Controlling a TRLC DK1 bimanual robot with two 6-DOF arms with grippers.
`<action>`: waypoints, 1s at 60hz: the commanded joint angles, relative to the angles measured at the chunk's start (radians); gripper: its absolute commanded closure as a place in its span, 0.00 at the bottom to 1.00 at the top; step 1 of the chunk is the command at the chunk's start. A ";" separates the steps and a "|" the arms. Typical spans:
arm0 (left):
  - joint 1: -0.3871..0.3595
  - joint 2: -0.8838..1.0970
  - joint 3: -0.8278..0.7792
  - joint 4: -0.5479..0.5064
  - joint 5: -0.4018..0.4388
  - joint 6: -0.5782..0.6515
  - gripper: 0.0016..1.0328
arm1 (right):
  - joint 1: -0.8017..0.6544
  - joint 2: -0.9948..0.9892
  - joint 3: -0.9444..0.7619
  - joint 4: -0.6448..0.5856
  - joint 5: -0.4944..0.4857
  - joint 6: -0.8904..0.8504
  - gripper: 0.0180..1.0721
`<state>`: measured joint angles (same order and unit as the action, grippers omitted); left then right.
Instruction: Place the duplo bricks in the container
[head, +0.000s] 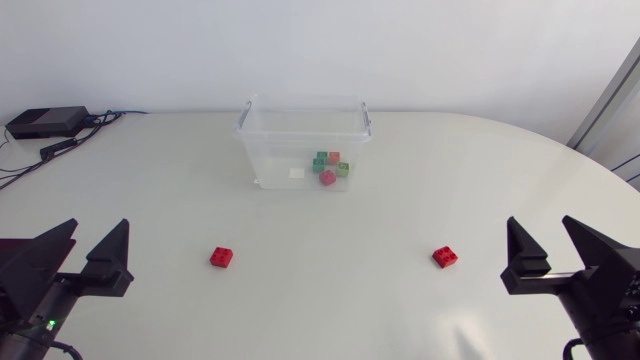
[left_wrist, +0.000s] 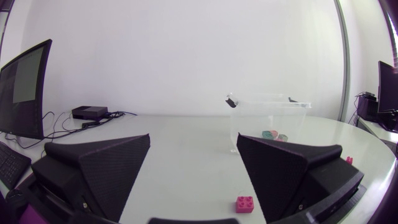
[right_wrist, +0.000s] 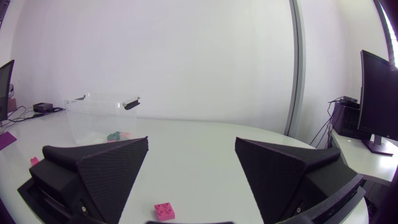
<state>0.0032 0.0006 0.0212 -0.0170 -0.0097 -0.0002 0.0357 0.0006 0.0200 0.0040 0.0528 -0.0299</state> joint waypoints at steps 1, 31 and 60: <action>-0.006 -0.011 -0.017 -0.001 -0.007 -0.009 0.05 | -0.007 -0.007 -0.023 0.010 0.007 -0.004 0.04; -0.014 -0.014 0.120 -0.060 -0.006 -0.011 0.05 | 0.000 -0.005 0.093 -0.042 0.015 -0.008 0.05; -0.054 0.476 0.640 -0.276 -0.004 -0.024 0.05 | 0.027 0.443 0.574 -0.202 -0.007 -0.008 0.05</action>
<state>-0.0299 0.3695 0.5838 -0.2474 -0.0097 -0.0010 0.0460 0.3485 0.5045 -0.1585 0.0521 -0.0299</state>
